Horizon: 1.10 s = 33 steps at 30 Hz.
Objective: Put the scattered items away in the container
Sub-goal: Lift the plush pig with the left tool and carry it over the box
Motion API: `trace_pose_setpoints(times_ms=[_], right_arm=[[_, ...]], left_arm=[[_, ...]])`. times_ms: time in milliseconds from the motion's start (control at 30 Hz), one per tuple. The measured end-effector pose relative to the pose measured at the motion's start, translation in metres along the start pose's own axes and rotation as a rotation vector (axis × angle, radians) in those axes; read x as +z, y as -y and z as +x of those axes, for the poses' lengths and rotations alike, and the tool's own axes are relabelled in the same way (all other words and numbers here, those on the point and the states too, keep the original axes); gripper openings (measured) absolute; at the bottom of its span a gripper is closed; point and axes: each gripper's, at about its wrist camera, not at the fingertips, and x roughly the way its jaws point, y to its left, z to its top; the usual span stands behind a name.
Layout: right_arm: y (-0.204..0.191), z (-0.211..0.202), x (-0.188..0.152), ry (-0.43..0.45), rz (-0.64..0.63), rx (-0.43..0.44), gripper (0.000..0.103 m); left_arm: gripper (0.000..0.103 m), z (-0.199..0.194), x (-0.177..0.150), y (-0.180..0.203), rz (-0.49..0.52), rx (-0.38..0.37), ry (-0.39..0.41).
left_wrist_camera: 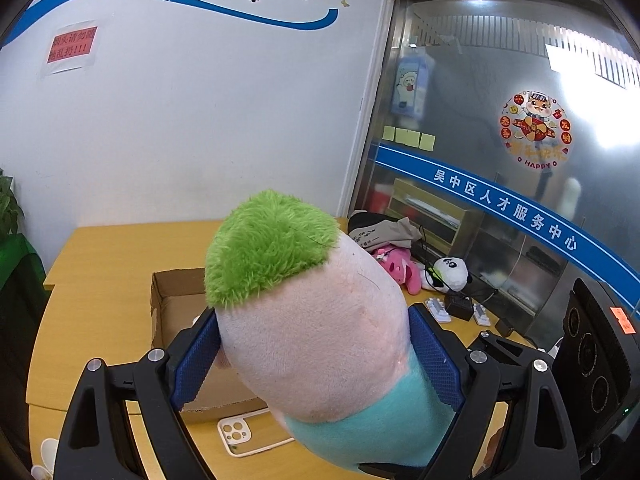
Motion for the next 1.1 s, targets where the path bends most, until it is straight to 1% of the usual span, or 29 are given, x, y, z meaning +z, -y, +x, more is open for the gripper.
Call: trace_pose_setpoints(times_ms=[33, 133, 167, 233, 400, 633, 800, 1000, 1100], right_arm=[[-0.003, 0.003, 0.001, -0.002, -0.001, -0.004, 0.08], [0.008, 0.008, 0.011, -0.01, 0.001, -0.01, 0.08], [0.013, -0.009, 0.001, -0.011, 0.0, -0.013, 0.08], [0.017, -0.014, -0.001, -0.014, -0.006, -0.025, 0.08], [0.027, -0.013, -0.002, -0.027, -0.003, -0.035, 0.08], [0.034, -0.001, -0.003, -0.043, 0.002, -0.042, 0.08], [0.045, 0.008, -0.003, -0.06, 0.009, -0.061, 0.08], [0.071, 0.026, -0.004, -0.084, 0.041, -0.057, 0.08], [0.083, 0.037, -0.006, -0.093, 0.055, -0.053, 0.08]], left_arm=[[0.093, 0.001, 0.001, -0.001, 0.001, -0.001, -0.001], [0.093, 0.004, 0.0, -0.005, 0.001, -0.004, -0.002], [0.093, 0.007, 0.001, -0.006, 0.0, -0.015, 0.0], [0.093, 0.011, 0.002, -0.011, -0.005, -0.027, -0.002], [0.093, 0.022, 0.004, -0.018, -0.009, -0.037, -0.006], [0.093, 0.037, 0.009, -0.026, -0.016, -0.052, -0.021], [0.092, 0.06, 0.016, -0.029, -0.025, -0.079, -0.044], [0.092, 0.09, 0.022, -0.028, -0.015, -0.08, -0.081], [0.092, 0.108, 0.024, -0.034, -0.019, -0.081, -0.103]])
